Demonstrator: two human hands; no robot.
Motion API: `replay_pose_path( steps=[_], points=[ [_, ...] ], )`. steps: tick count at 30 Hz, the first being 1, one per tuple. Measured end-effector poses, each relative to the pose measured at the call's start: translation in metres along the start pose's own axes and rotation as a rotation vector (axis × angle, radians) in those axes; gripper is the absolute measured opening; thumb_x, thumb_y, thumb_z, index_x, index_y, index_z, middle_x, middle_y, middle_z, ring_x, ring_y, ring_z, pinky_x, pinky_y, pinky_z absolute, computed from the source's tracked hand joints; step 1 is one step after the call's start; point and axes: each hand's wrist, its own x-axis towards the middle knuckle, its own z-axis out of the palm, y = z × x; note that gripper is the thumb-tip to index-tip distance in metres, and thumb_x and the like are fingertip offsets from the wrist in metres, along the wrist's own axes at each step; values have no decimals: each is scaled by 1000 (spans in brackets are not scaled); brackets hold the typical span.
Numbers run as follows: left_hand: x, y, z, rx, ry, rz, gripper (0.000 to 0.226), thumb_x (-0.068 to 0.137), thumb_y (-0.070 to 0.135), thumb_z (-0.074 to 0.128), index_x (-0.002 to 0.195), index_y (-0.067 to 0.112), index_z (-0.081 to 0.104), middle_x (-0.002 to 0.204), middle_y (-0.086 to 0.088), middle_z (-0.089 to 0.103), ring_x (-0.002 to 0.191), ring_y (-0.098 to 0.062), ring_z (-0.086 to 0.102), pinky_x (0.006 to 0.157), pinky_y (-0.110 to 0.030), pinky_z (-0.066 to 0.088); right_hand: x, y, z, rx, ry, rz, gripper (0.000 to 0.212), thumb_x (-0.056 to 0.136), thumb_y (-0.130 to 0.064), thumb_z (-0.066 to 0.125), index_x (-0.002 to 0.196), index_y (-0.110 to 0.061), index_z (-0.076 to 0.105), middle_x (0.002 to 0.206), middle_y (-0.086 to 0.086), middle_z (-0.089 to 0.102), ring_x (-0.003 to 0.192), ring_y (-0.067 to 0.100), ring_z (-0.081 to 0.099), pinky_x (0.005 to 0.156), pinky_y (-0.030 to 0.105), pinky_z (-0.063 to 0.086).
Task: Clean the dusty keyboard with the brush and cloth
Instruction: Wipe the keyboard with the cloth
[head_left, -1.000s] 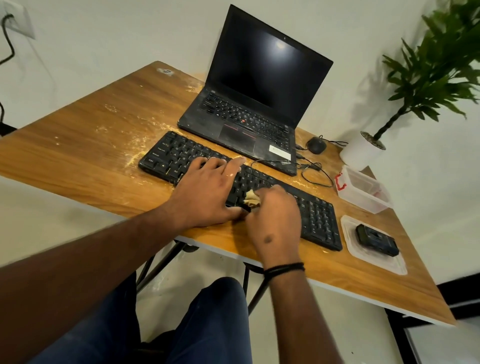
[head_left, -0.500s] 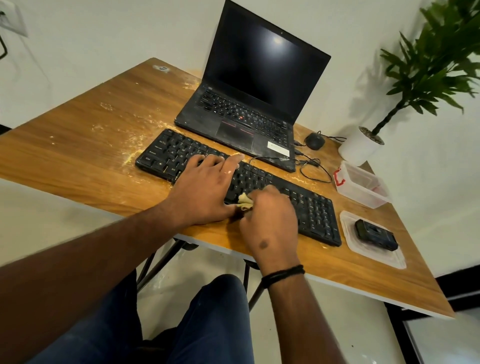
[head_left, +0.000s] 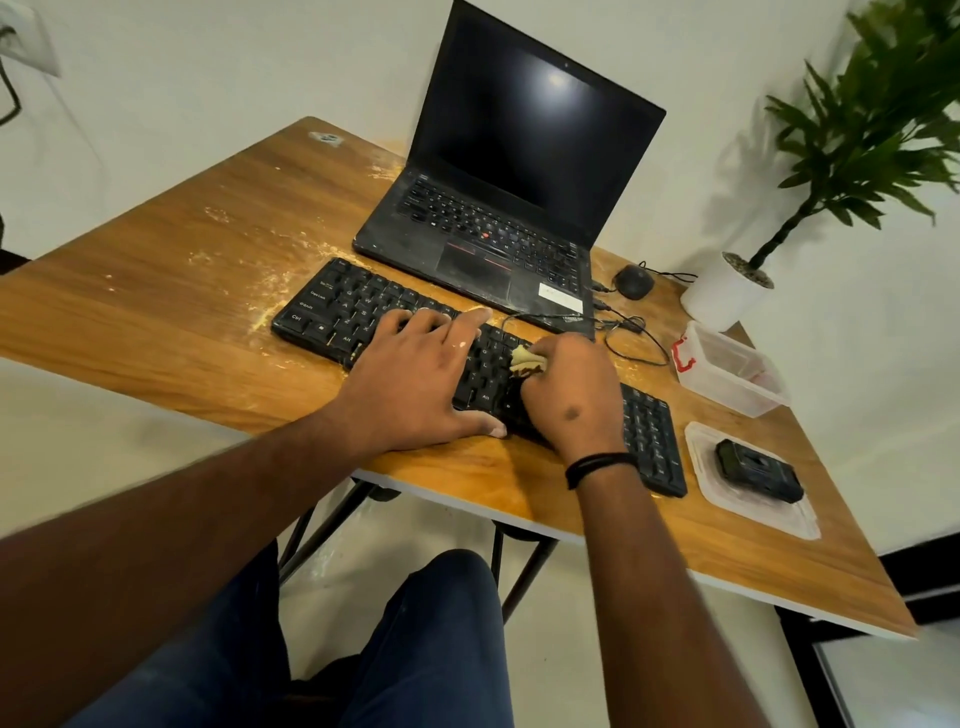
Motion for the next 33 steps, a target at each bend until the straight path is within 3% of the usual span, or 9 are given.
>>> replay_pose_path(
  steps=[2, 5, 8, 11, 15, 17, 22, 29, 33],
  points=[
    [1, 1, 0, 3, -5, 4, 122, 66, 100, 36, 157, 21, 17, 138, 3, 58, 131, -21, 46, 112, -46, 29, 8, 10, -6, 117, 62, 80, 29, 88, -2, 60, 112, -10, 74, 109, 9, 74, 96, 23, 66, 90, 39, 56],
    [2, 2, 0, 5, -7, 2, 122, 66, 100, 35, 157, 21, 17, 139, 3, 57, 132, -21, 45, 112, -46, 28, 12, 11, -6, 79, 106, 145, 29, 87, -1, 60, 113, -5, 72, 113, 13, 71, 103, 26, 65, 92, 35, 52],
    [1, 2, -1, 4, 1, -6, 119, 67, 97, 37, 157, 21, 18, 139, 1, 58, 131, -22, 46, 112, -45, 28, 1, -11, 4, -112, 21, -5, 18, 89, -9, 63, 105, -9, 70, 108, 10, 65, 107, 29, 57, 89, 36, 50],
    [0, 2, -1, -17, 1, -7, 116, 66, 92, 35, 156, 21, 17, 137, 1, 60, 131, -22, 46, 112, -45, 28, -6, -18, 8, -127, -35, -175, 29, 85, -5, 60, 111, -12, 71, 112, 7, 66, 110, 29, 56, 92, 36, 50],
    [1, 4, -2, -3, 3, -10, 119, 67, 97, 41, 155, 20, 20, 137, -3, 59, 130, -24, 48, 112, -46, 29, 1, -1, -8, -7, 28, 3, 22, 85, -4, 60, 98, -14, 74, 96, 8, 70, 93, 28, 65, 80, 37, 56],
    [1, 4, -3, -7, -3, -14, 119, 67, 97, 40, 155, 21, 19, 138, -2, 58, 131, -23, 47, 113, -46, 29, -2, 3, -11, -36, 0, 79, 20, 89, -8, 63, 106, -12, 72, 104, 10, 70, 101, 29, 64, 87, 38, 55],
    [1, 2, -2, -13, -5, -19, 112, 66, 86, 35, 156, 22, 15, 138, 3, 58, 131, -20, 45, 113, -44, 27, -34, -10, 1, -161, -88, -114, 34, 91, -19, 67, 125, -18, 66, 124, 4, 61, 117, 24, 53, 100, 38, 50],
    [0, 3, -4, -12, -4, -10, 119, 67, 98, 36, 155, 21, 19, 138, -1, 58, 130, -22, 48, 112, -46, 28, -14, 14, -20, 14, 15, 151, 30, 91, -7, 62, 120, -12, 69, 115, 9, 69, 99, 23, 63, 89, 32, 52],
    [0, 2, -3, -15, 4, -14, 111, 68, 88, 36, 155, 21, 17, 137, 2, 59, 130, -21, 47, 113, -45, 29, -41, -13, -2, -126, -85, -19, 25, 91, -24, 67, 114, -15, 67, 112, 4, 62, 104, 22, 59, 94, 38, 54]
  ],
)
